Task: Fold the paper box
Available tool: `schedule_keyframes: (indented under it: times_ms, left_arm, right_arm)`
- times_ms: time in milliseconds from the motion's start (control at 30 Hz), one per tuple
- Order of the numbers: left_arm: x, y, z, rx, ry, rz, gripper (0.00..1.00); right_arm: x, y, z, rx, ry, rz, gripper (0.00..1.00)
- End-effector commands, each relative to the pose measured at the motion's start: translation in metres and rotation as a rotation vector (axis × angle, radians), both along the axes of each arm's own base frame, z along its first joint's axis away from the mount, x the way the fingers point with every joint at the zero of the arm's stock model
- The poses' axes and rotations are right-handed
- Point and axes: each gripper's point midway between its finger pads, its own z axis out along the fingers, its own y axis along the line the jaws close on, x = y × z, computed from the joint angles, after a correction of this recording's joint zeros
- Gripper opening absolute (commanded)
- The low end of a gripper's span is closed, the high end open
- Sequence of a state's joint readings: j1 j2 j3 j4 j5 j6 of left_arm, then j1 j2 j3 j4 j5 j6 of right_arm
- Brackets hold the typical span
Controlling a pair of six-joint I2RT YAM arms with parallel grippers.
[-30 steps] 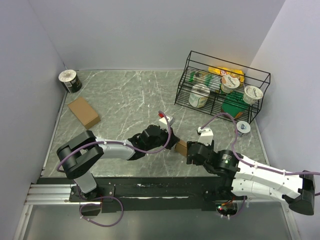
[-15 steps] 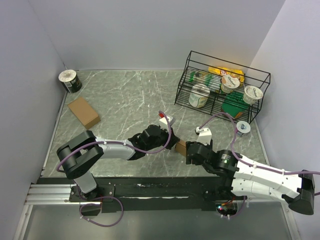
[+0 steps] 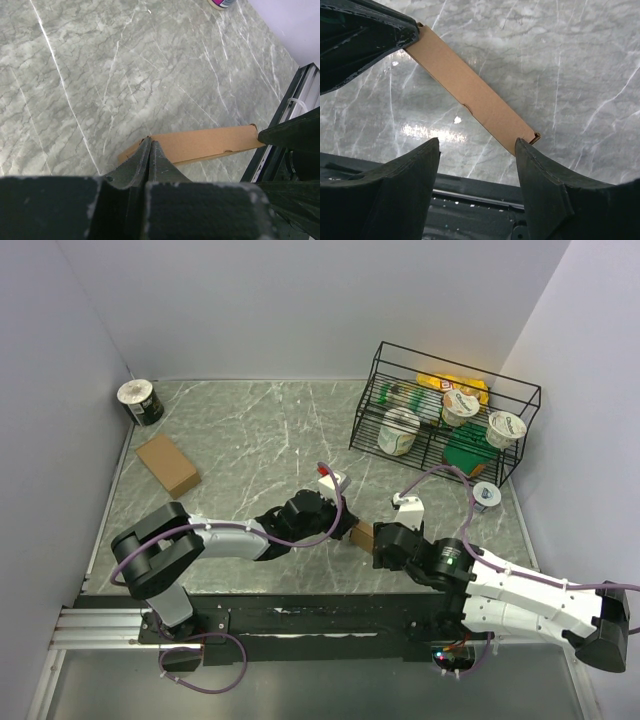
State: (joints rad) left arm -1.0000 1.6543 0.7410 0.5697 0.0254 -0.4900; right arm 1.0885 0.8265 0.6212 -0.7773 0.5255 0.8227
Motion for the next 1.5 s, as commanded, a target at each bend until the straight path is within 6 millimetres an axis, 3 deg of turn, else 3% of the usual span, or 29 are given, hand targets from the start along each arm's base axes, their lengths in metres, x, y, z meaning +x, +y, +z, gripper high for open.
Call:
schedule_keyframes:
  times_ms: [0,167,467,733,933,1033,1100,1133,1167,1267,1367,1467]
  left_arm:
    - [-0.036,0.058,-0.096,0.356,0.170,-0.015,0.03]
    - [-0.038,0.059,-0.096,0.362,0.166,-0.020,0.03]
    - [-0.037,0.059,-0.097,0.350,0.154,-0.021,0.03]
    - [-0.038,0.073,-0.096,0.341,0.125,0.020,0.02]
    - [-0.046,0.093,-0.104,0.348,0.140,0.062,0.03]
    - [-0.048,0.103,-0.109,0.353,0.149,0.089,0.09]
    - [-0.047,0.107,-0.108,0.356,0.151,0.111,0.19]
    - [-0.046,0.109,-0.108,0.359,0.149,0.123,0.27]
    - [-0.046,0.113,-0.108,0.371,0.152,0.136,0.46]
    - [-0.042,0.118,-0.096,0.352,0.139,0.178,0.72]
    - [-0.042,0.120,-0.079,0.311,0.128,0.198,0.85]
    - [-0.047,0.110,-0.065,0.255,0.140,0.155,0.88]
  right_arm:
    - [-0.027,0.001,-0.022,0.000,0.174,0.003,0.68]
    - [-0.043,-0.007,-0.038,-0.007,0.259,-0.029,0.67]
    - [-0.052,-0.017,-0.057,-0.056,0.324,-0.053,0.66]
    - [-0.035,0.025,-0.028,0.019,0.241,0.055,0.67]
    - [-0.043,0.062,-0.015,0.089,0.235,0.144,0.67]
    - [-0.048,0.081,-0.011,0.092,0.226,0.214,0.68]
    - [-0.047,0.096,-0.005,0.086,0.212,0.257,0.71]
    - [-0.049,0.101,-0.003,0.074,0.200,0.296,0.72]
    - [-0.047,0.110,0.005,0.085,0.185,0.318,0.74]
    - [-0.043,0.121,0.017,0.083,0.148,0.366,0.85]
    - [-0.027,0.112,0.028,0.047,0.091,0.366,0.98]
    - [-0.004,0.090,0.023,0.026,0.125,0.318,1.00]
